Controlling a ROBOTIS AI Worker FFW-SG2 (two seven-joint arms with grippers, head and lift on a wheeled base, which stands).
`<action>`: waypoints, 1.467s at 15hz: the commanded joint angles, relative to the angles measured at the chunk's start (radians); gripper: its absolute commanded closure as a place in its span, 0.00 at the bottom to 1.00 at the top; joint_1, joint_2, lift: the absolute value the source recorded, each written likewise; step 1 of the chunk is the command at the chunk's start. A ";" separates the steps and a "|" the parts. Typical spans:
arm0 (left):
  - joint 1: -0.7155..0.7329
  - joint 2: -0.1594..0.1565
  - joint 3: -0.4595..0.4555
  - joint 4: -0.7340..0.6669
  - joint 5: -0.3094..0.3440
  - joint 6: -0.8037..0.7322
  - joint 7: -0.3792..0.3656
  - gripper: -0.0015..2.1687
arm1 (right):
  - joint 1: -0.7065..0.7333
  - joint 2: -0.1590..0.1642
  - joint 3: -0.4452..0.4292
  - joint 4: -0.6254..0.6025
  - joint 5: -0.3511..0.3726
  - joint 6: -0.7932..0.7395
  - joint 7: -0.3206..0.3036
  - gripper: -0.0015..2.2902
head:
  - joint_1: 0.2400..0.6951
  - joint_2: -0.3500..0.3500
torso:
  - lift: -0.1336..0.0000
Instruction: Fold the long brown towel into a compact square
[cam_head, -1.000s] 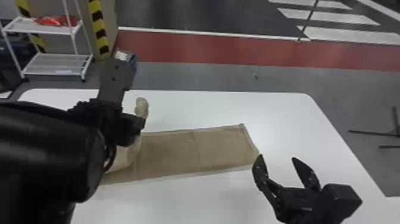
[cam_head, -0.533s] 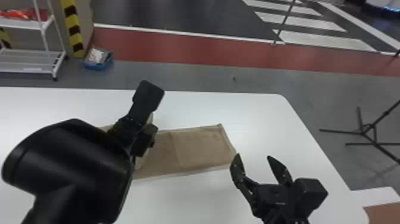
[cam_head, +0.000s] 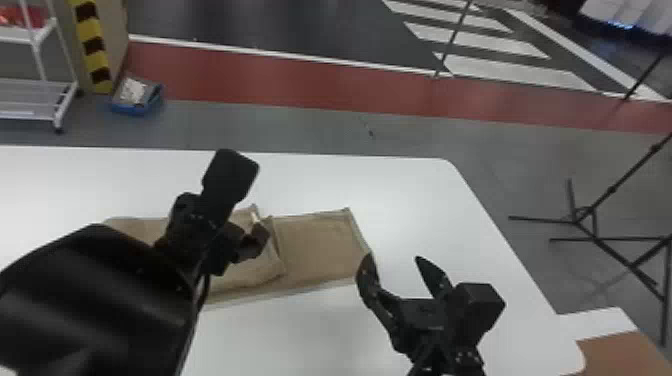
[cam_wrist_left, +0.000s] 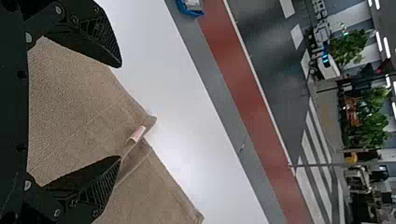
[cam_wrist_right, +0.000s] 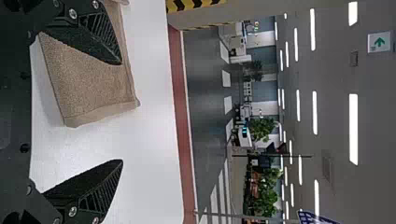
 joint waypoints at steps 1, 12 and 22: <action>0.088 -0.006 0.124 -0.048 0.005 -0.148 -0.004 0.03 | -0.061 0.004 0.010 0.009 0.002 0.095 0.016 0.06 | 1.00 0.08 | 0.09; 0.369 -0.006 0.557 -0.015 0.312 -0.712 -0.025 0.04 | -0.443 0.013 0.190 0.347 0.042 0.239 0.170 0.06 | 1.00 0.66 | 0.09; 0.373 -0.006 0.569 0.128 0.366 -0.930 -0.060 0.04 | -0.519 0.027 0.237 0.454 0.086 0.267 0.231 0.13 | 1.00 0.69 | 0.09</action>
